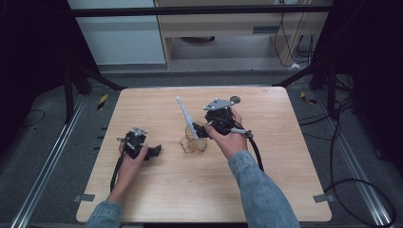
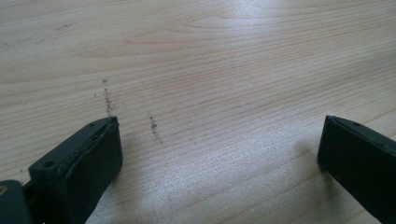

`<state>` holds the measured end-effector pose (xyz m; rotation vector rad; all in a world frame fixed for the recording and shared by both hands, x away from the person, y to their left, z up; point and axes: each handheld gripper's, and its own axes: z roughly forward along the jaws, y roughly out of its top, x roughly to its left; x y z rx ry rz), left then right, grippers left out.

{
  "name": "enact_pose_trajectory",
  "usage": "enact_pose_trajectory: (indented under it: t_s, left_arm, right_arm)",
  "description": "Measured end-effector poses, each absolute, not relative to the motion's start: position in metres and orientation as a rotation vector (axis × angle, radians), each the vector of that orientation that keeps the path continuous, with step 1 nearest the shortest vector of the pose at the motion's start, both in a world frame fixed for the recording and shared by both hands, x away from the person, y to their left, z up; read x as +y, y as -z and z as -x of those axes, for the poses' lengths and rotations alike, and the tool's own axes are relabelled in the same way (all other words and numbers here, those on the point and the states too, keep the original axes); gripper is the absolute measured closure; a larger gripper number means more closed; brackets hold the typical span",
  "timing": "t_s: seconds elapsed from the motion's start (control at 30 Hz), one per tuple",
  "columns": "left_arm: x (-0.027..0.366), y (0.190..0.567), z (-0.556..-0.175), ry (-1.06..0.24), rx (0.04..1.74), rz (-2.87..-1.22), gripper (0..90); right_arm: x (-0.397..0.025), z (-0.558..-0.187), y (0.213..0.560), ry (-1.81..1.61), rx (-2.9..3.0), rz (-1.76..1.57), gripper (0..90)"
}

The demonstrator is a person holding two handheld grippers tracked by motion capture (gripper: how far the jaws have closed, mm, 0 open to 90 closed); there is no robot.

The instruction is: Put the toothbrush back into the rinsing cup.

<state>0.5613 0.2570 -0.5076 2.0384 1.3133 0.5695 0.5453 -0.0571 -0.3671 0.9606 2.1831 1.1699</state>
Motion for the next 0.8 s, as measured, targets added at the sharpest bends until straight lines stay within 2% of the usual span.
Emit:
enact_pose_trajectory:
  t_s: [0.23,0.8]
  left_arm:
    - [0.257,0.508,-0.561,-0.570,1.313,-2.040,0.0]
    - [0.257,0.508,-0.561,-0.569,1.313,-2.040,0.0]
  right_arm:
    - [-0.068,-0.543,0.368,-1.140,2.198,-0.955,13.2]
    - [-0.125,-0.546,0.403,-1.044,2.182,-1.116,15.8]
